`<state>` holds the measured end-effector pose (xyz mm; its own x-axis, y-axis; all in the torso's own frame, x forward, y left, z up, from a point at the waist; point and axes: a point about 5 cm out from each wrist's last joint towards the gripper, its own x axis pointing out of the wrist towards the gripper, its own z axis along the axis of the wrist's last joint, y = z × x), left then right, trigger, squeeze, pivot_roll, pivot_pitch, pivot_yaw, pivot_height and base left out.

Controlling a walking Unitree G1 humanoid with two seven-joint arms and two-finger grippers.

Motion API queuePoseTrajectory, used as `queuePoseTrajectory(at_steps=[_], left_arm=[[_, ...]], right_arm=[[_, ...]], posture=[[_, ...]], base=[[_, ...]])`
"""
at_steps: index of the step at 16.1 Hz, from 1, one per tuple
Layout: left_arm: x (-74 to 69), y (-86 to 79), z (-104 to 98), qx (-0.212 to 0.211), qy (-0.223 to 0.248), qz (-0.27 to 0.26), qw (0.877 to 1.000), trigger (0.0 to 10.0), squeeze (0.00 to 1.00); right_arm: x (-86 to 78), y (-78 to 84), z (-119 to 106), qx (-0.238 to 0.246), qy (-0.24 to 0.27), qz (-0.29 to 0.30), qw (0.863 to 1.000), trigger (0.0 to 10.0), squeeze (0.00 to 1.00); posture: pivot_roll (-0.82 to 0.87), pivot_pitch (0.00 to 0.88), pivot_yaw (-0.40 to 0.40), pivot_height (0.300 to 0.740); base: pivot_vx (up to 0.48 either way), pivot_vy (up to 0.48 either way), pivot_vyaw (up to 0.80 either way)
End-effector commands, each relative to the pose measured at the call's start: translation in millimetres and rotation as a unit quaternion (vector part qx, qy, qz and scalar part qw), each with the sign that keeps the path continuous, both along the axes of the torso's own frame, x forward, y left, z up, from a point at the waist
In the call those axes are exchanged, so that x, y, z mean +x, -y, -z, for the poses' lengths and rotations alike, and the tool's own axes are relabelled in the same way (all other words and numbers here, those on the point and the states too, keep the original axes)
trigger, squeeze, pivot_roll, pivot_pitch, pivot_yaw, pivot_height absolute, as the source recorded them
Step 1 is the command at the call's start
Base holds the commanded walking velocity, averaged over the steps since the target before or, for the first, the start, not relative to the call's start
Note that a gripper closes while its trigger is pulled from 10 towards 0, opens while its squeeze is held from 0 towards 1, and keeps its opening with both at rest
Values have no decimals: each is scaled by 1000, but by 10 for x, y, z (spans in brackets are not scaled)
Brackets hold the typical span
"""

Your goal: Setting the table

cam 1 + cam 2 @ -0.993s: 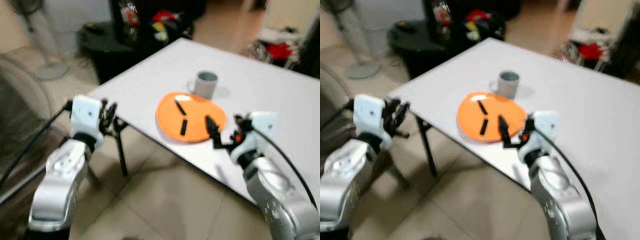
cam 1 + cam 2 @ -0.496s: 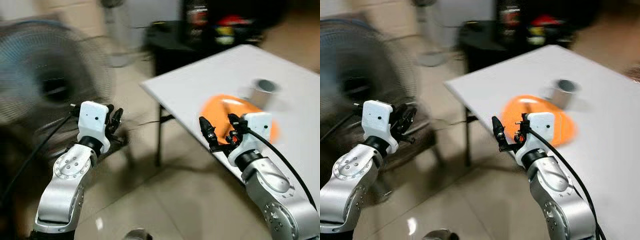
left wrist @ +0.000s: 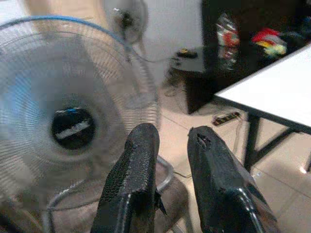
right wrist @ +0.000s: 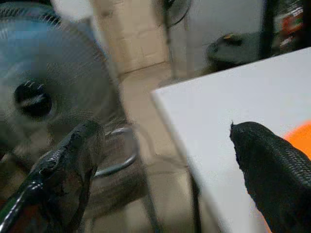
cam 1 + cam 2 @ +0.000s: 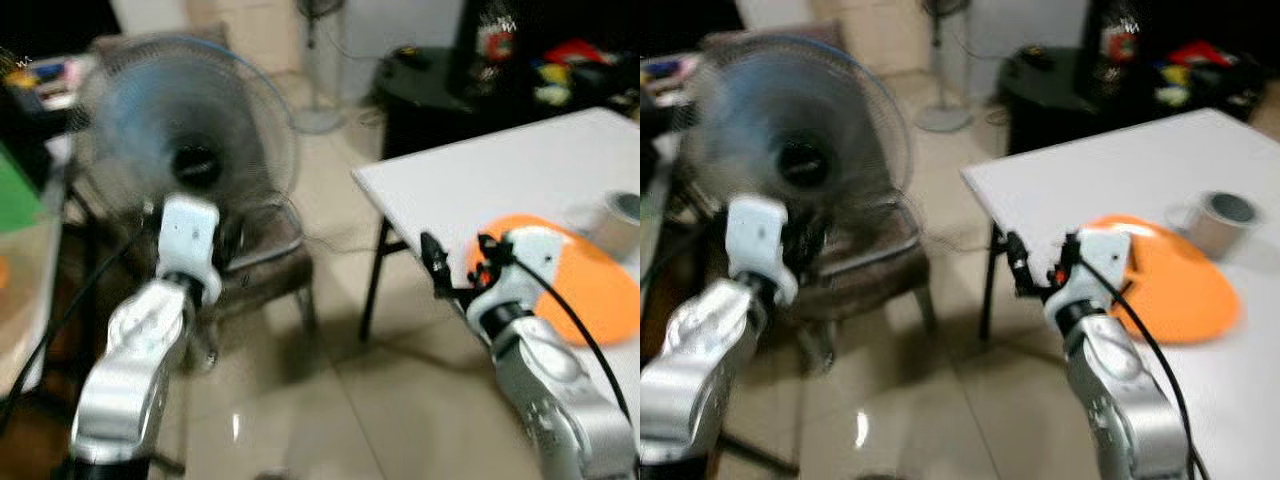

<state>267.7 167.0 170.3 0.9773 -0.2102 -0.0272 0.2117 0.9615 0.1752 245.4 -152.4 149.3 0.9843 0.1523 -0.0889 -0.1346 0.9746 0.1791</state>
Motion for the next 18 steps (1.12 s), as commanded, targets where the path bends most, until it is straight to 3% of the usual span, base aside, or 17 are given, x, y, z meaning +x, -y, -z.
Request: queuePoseTrajectory(at_steps=[1,7,10,12,18], left_arm=[[15,-54,75,1,-16,-22,1000,10000,0],[25,-2,74,-10,-16,-11,1000,10000,0],[-9,4,57,-21,-2,-22,1000,10000,0],[-37,-6,52,-13,6,-23,1000,10000,0],[-60,-29,42,-24,10,-28,999,10000,0]], right_arm=[[-12,-34,7,-4,2,-8,1000,10000,1000],[-29,-37,-15,-10,9,-11,1000,10000,1000],[-40,-68,39,-19,-2,-43,999,10000,1000],[-26,-113,31,1,-5,-65,998,10000,1000],[-6,-136,39,-6,-5,-83,996,10000,1000]], posture=[[37,0,66,740],[32,0,64,740],[43,0,41,740],[58,0,12,740],[74,0,9,740]], base=[[0,0,800],[0,0,800],[0,0,796],[0,0,794],[0,0,794]])
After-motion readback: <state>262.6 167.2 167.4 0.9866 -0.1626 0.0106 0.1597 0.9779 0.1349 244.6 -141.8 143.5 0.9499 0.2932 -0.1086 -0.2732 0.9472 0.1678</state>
